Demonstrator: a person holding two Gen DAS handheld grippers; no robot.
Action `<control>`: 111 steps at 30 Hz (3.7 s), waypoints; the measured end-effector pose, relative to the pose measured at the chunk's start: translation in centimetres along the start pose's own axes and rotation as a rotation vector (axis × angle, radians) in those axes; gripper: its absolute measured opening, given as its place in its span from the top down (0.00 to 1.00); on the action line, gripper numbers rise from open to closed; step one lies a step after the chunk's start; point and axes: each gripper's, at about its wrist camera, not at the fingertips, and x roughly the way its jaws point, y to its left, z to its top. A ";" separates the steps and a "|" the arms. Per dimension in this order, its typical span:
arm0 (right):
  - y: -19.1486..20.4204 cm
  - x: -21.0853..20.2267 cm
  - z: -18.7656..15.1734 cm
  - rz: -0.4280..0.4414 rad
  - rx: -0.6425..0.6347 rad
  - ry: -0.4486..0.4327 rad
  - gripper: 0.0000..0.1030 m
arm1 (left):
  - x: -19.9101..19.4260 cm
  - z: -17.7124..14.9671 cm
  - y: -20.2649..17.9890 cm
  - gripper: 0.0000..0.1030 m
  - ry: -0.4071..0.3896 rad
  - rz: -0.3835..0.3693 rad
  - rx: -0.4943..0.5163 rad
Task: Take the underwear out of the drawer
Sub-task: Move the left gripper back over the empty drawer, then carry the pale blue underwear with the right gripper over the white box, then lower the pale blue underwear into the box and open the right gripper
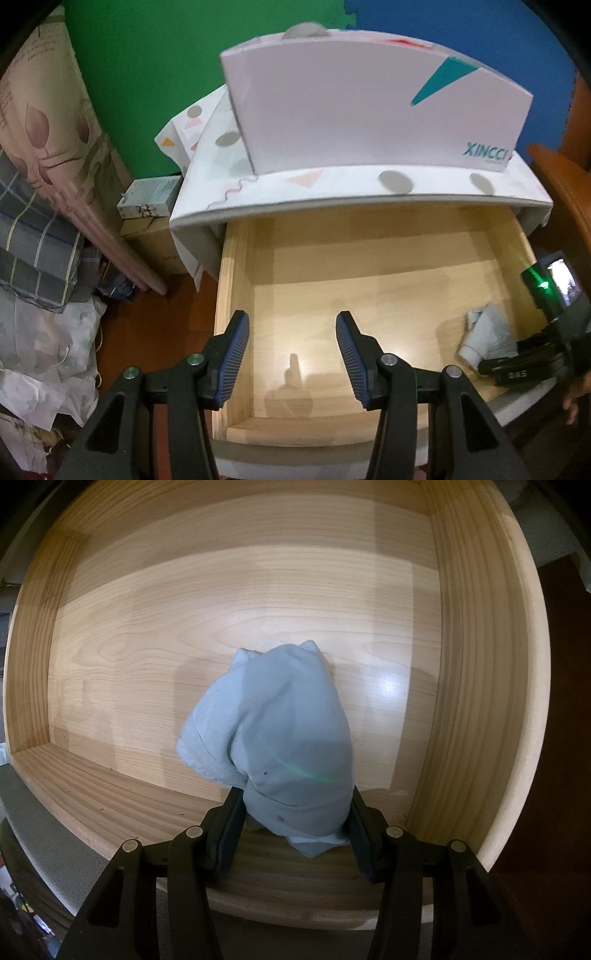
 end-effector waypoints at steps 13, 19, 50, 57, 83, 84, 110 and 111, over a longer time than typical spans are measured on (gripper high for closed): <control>0.0 0.5 -0.9 0.000 0.004 -0.022 0.53 | 3.1 -2.2 0.9 0.52 0.020 -0.031 -0.028; 0.5 0.1 -1.5 -0.007 0.001 -0.055 0.56 | 2.9 -2.6 0.8 0.52 -0.016 -0.030 -0.042; 4.1 -7.4 -8.6 -0.096 0.007 -0.317 0.64 | 3.1 -3.1 0.3 0.52 -0.020 -0.033 -0.013; 4.3 -12.2 -10.9 -0.099 -0.004 -0.407 0.64 | 3.0 -3.1 0.5 0.52 -0.019 -0.036 -0.017; 7.4 -30.7 -3.2 -0.132 -0.061 -0.702 0.64 | 2.7 -3.1 0.2 0.52 -0.029 -0.026 -0.002; 7.6 -30.7 -2.4 -0.140 -0.070 -0.704 0.64 | 2.8 -3.1 0.2 0.52 -0.027 -0.024 -0.003; 8.4 -27.0 9.1 -0.175 -0.047 -0.666 0.60 | 3.2 -3.1 0.0 0.52 -0.028 -0.009 0.002; 8.3 -27.0 9.2 -0.172 -0.046 -0.664 0.59 | 3.2 -3.1 0.0 0.52 -0.027 -0.006 0.003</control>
